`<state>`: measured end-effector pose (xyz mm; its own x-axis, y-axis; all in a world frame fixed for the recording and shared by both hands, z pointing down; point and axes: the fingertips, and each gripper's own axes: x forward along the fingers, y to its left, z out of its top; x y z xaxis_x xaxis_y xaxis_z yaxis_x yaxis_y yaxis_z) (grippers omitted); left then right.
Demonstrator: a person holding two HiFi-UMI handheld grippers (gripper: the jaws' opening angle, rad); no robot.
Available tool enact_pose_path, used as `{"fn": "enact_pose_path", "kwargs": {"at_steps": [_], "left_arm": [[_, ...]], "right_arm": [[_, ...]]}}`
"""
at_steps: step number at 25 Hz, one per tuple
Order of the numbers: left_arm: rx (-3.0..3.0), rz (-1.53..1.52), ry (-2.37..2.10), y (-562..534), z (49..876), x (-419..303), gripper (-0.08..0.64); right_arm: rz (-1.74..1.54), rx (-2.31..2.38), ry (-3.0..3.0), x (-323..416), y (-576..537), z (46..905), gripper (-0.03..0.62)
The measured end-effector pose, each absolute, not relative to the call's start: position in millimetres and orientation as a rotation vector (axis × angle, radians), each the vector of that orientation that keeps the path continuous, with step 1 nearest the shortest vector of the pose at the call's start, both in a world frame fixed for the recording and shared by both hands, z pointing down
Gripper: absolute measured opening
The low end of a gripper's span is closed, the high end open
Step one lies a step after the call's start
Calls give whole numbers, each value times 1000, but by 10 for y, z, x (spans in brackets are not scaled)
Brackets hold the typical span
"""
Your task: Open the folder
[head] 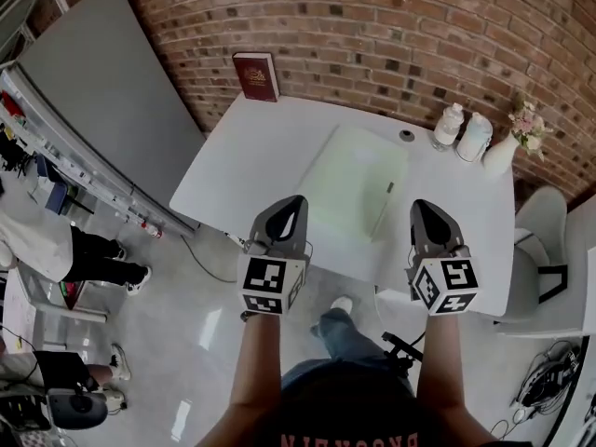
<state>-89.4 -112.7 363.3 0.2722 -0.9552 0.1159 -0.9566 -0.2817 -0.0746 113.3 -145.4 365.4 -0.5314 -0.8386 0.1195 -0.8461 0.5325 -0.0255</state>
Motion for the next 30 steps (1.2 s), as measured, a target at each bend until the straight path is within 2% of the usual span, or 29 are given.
{"fn": "enact_pose_path", "kwargs": {"at_steps": [12, 25, 26, 27, 30], "left_arm": [[2673, 323, -1572, -2448, 3839, -443, -2], [2793, 438, -1279, -2857, 4101, 129, 0], [2800, 453, -1246, -2844, 4140, 177, 20], [2804, 467, -1211, -2828, 4185, 221, 75], [2808, 511, -1128, -2769, 4316, 326, 98]], "right_arm": [[216, 1710, -2493, 1525, -2296, 3858, -2], [299, 1898, -2356, 1921, -2425, 4032, -2], [309, 1915, -2342, 1956, -2398, 4057, -2], [318, 1930, -2329, 1984, -2369, 4082, -2], [339, 1970, -2290, 2055, -2255, 4137, -2]]}}
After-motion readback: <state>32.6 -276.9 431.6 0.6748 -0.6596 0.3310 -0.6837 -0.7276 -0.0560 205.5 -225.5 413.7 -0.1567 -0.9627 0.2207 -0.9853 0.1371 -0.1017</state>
